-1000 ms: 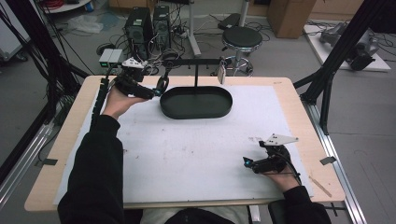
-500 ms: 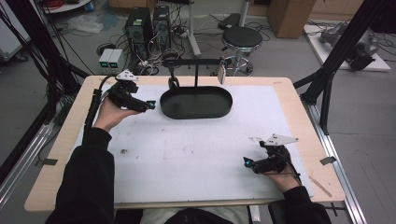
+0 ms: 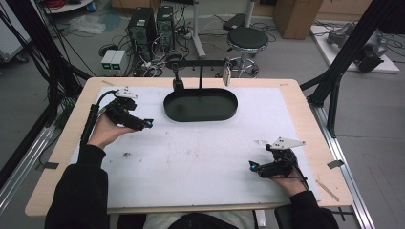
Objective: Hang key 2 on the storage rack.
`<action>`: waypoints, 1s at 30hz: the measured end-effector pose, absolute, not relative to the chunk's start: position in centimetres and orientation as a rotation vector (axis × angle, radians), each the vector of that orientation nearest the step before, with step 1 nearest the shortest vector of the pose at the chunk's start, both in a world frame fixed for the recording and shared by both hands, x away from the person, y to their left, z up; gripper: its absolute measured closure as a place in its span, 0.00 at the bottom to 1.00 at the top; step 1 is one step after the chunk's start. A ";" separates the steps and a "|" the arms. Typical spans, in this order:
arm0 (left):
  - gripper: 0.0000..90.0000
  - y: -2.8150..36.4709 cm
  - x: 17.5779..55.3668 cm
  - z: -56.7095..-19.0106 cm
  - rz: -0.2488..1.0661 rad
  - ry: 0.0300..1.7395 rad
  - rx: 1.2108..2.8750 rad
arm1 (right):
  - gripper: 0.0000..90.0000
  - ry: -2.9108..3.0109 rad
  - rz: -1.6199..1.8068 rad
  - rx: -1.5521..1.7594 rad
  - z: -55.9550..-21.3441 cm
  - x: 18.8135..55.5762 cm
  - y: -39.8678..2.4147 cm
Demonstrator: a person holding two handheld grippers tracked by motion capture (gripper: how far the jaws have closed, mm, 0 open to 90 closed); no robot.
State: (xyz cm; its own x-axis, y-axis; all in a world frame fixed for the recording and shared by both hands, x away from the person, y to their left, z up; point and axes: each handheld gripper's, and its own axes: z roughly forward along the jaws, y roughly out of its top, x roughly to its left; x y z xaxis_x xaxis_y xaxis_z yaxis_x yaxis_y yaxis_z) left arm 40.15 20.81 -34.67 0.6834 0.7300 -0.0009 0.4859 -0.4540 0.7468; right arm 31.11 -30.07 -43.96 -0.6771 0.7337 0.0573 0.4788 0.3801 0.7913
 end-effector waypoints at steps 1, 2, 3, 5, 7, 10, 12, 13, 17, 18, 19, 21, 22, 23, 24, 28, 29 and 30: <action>0.07 20.9 40.0 -34.8 0.409 0.933 2.133 | 0.01 2.341 1.189 1.064 -44.0 31.1 -30.1; 0.07 21.2 39.8 -35.1 0.406 0.937 2.128 | 0.01 2.341 1.189 1.064 -44.0 31.1 -30.1; 0.07 21.3 39.6 -35.2 0.405 0.945 2.127 | 0.01 2.342 1.187 1.064 -44.0 31.1 -30.1; 0.07 21.6 39.3 -35.6 0.400 0.953 2.120 | 0.01 2.339 1.186 1.060 -44.0 31.1 -30.1; 0.07 21.9 39.0 -35.9 0.403 0.963 2.114 | 0.01 2.338 1.187 1.062 -44.0 31.1 -30.1; 0.07 22.1 38.5 -36.2 0.411 0.965 2.124 | 0.01 2.339 1.188 1.067 -43.9 31.1 -30.1; 0.07 22.3 38.1 -36.4 0.406 0.961 2.118 | 0.01 2.340 1.187 1.069 -44.0 31.2 -30.2; 0.07 22.3 37.9 -36.5 0.404 0.961 2.121 | 0.01 2.341 1.186 1.072 -43.9 31.1 -30.2; 0.07 22.4 36.9 -37.4 0.393 0.969 2.130 | 0.01 2.341 1.184 1.072 -44.0 31.1 -30.2; 0.07 22.4 36.7 -37.5 0.393 0.969 2.141 | 0.01 2.341 1.183 1.076 -44.0 31.1 -30.2; 0.07 22.4 36.5 -37.7 0.404 0.965 2.145 | 0.01 2.341 1.183 1.076 -44.0 31.1 -30.2; 0.07 22.4 36.0 -38.0 0.393 0.958 2.144 | 0.01 2.340 1.186 1.074 -43.9 31.1 -30.2; 0.07 22.4 35.7 -38.2 0.393 0.955 2.153 | 0.01 2.340 1.185 1.074 -43.9 31.1 -30.2; 0.07 22.5 35.5 -38.4 0.392 0.955 2.169 | 0.01 2.341 1.186 1.079 -43.9 31.1 -30.2; 0.07 22.5 35.4 -38.6 0.392 0.951 2.174 | 0.01 2.343 1.184 1.077 -44.0 31.1 -30.1; 0.07 22.6 34.6 -39.1 0.383 0.955 2.184 | 0.01 2.347 1.176 1.076 -44.0 31.1 -30.1; 0.07 22.6 34.5 -39.2 0.387 0.952 2.186 | 0.01 2.348 1.174 1.080 -44.0 31.1 -30.1; 0.07 22.7 34.3 -39.4 0.384 0.952 2.181 | 0.01 2.346 1.176 1.082 -44.0 31.1 -30.1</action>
